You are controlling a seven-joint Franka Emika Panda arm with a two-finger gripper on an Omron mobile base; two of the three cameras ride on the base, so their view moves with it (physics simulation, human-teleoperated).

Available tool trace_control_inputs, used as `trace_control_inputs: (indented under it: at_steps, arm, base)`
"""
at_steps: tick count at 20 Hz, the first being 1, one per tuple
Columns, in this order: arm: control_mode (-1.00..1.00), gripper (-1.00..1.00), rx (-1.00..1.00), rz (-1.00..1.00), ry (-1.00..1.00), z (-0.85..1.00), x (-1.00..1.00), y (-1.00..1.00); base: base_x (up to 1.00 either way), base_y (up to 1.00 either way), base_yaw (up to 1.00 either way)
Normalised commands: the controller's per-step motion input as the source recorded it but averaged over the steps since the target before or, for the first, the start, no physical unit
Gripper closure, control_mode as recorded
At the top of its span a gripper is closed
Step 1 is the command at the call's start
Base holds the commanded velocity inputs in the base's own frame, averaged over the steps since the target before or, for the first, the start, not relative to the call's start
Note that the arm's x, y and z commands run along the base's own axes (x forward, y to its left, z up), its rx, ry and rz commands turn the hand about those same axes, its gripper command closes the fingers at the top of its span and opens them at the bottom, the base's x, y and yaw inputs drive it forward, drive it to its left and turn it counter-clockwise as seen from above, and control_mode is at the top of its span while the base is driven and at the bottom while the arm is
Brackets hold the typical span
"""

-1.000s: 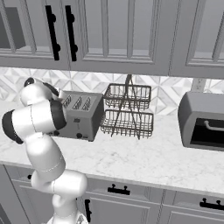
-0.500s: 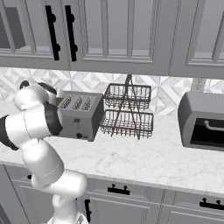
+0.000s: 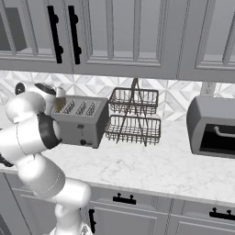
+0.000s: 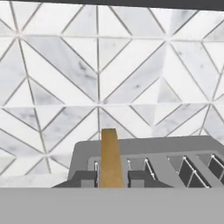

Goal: Start the toaster. Once the lever pops up, take the bread to the plate on the dining counter.

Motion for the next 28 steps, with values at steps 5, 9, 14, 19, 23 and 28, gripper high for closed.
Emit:
trace_control_inputs:
  at_steps: [5,9,14,19,23,28]
  arm:
    - [-1.0,1.0,0.0,0.0,-0.14,0.36,-0.39,0.05]
    - [-1.0,1.0,0.0,0.0,-0.1,0.44,-0.25,0.02]
    - [-1.0,1.0,0.0,0.0,-0.02,0.38,-0.65,0.01]
    - [-1.0,1.0,0.0,0.0,0.0,0.3,-1.0,0.2]
    - [-1.0,1.0,0.0,0.0,0.0,0.76,-0.9,0.07]
    - [-1.0,1.0,0.05,0.0,0.17,0.62,-0.96,0.01]
  base:
    - [0.0,0.0,0.0]
    - [0.0,0.0,0.0]
    - [0.0,0.0,0.0]
    - [0.0,0.0,0.0]
    - [0.0,0.0,0.0]
    - [0.0,0.0,0.0]
